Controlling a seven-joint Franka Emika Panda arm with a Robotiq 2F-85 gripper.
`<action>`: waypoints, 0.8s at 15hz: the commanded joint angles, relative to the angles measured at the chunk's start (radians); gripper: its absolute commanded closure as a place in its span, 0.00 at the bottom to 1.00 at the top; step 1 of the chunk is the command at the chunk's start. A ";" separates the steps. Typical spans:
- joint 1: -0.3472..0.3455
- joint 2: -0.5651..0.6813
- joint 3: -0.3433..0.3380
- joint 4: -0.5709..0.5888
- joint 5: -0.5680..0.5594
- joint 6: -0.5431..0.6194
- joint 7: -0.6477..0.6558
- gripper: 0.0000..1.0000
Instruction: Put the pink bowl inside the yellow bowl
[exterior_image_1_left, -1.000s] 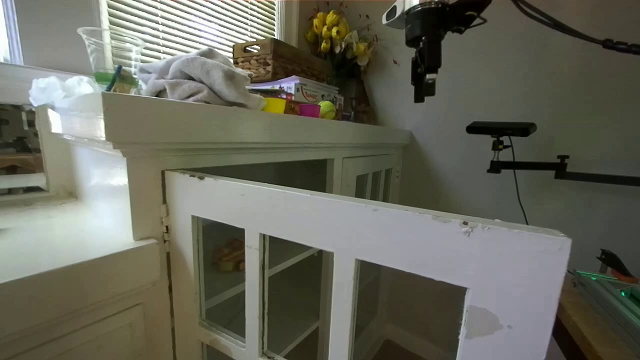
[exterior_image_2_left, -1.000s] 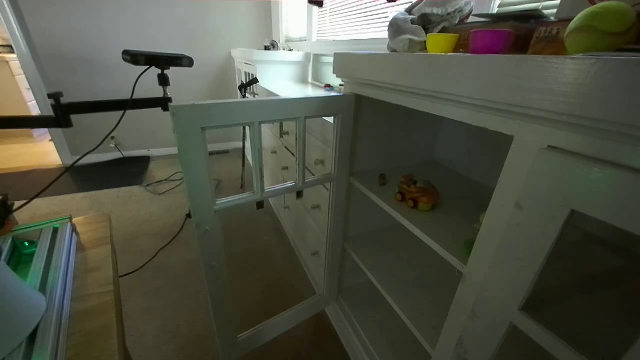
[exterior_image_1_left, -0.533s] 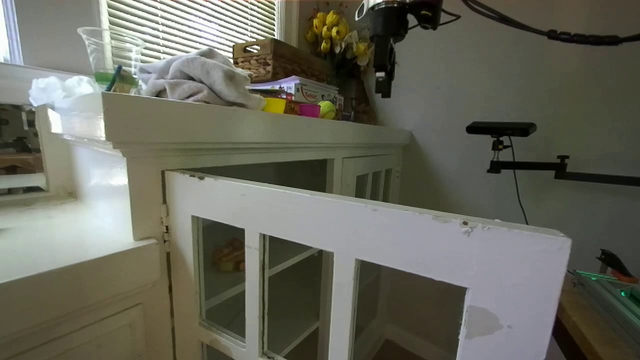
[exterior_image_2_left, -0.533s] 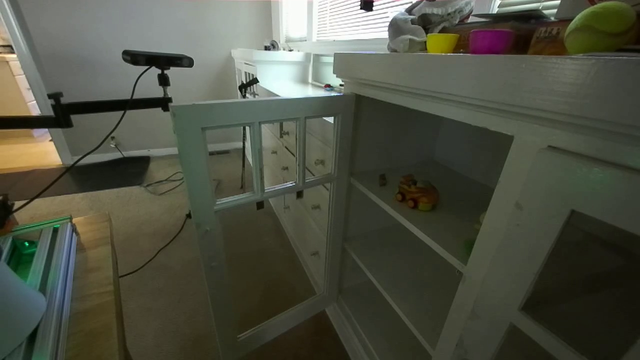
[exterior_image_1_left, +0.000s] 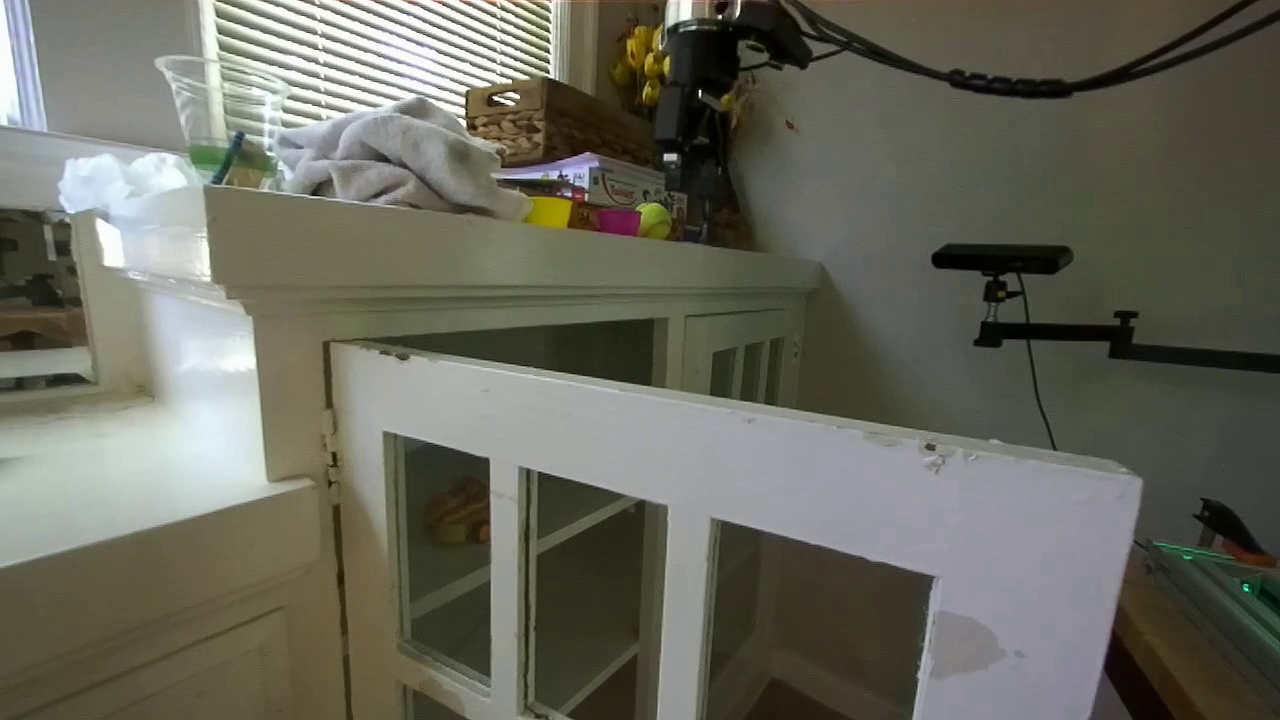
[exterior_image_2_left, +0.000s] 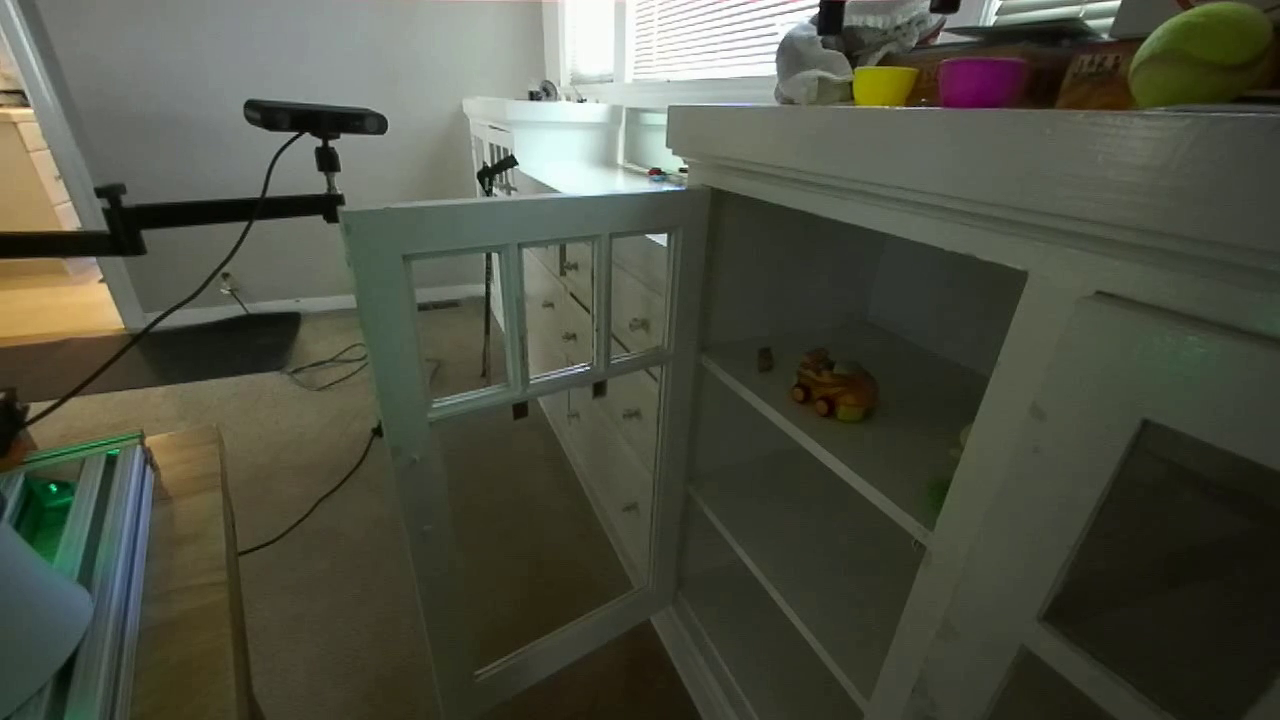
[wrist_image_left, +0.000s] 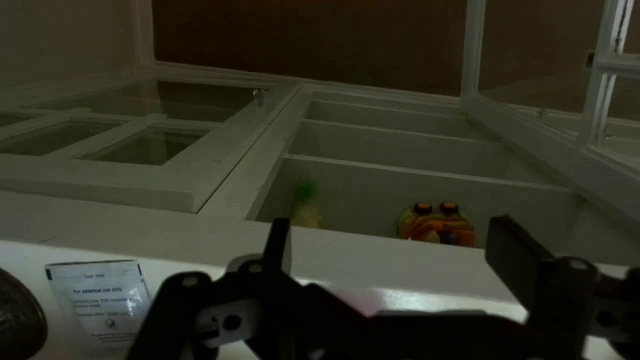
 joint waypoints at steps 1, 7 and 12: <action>-0.025 0.118 0.017 0.158 0.038 -0.019 0.067 0.00; -0.038 0.234 0.016 0.323 0.047 -0.046 0.136 0.00; -0.055 0.316 0.017 0.433 0.062 -0.075 0.155 0.00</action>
